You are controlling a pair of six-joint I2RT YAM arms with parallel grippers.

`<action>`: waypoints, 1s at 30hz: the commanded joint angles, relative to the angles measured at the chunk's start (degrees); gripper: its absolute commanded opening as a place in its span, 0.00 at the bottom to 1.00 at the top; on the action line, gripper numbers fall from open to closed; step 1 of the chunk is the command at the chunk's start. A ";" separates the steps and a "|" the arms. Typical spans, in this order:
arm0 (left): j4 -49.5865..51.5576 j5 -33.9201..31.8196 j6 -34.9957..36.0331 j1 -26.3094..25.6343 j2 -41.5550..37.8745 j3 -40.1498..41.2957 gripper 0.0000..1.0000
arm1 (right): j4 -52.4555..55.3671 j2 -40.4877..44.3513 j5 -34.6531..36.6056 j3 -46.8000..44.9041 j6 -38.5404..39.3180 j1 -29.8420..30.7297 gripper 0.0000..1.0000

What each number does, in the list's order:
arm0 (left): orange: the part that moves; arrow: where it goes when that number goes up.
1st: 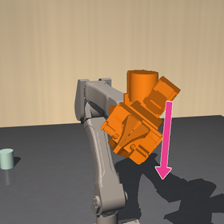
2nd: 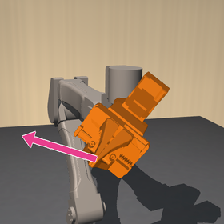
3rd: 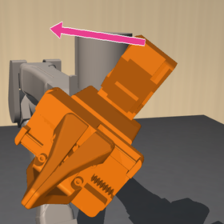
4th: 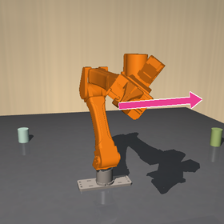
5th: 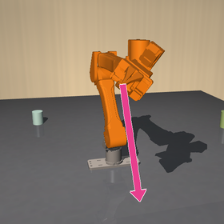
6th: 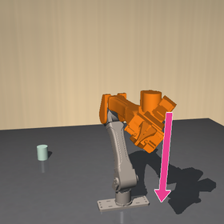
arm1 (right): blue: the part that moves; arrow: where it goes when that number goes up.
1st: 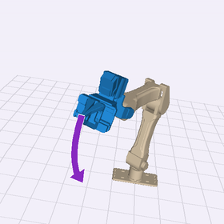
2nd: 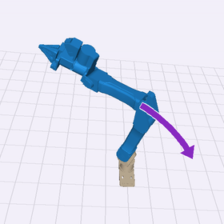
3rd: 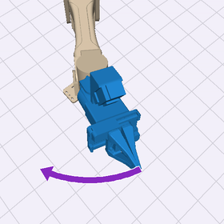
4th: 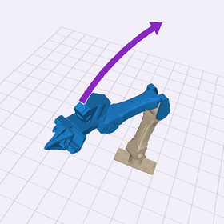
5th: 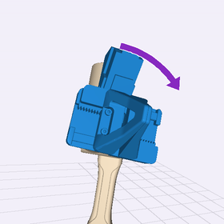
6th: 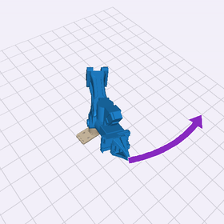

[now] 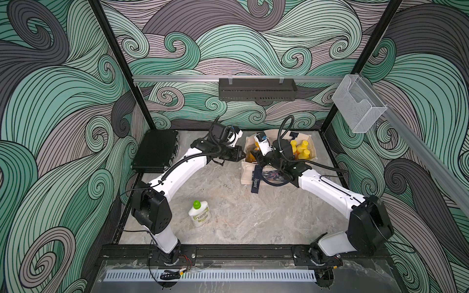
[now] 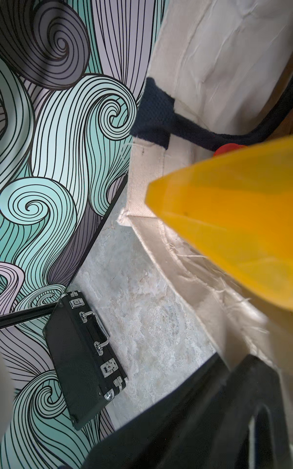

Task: Pack dish soap into the shopping bag
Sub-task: Place the bottle of dish soap in the shopping bag.

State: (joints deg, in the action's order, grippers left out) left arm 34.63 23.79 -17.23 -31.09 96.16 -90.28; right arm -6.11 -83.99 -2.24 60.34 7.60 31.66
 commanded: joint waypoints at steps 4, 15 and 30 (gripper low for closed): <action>1.97 -0.06 0.78 -0.46 0.61 -3.73 0.00 | -13.62 4.09 1.85 -1.05 -1.62 0.10 0.00; 2.37 -0.23 1.31 -0.45 0.39 -4.29 0.00 | -12.90 5.97 -5.01 0.43 -4.54 0.15 0.00; 2.57 -1.12 1.85 -0.37 -0.11 -4.99 0.00 | -9.98 2.89 -7.11 -0.64 -6.54 -0.86 0.00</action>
State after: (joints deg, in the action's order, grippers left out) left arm 36.60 23.46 -16.67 -31.40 96.60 -92.03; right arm -9.52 -82.02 -7.14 57.69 2.28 30.83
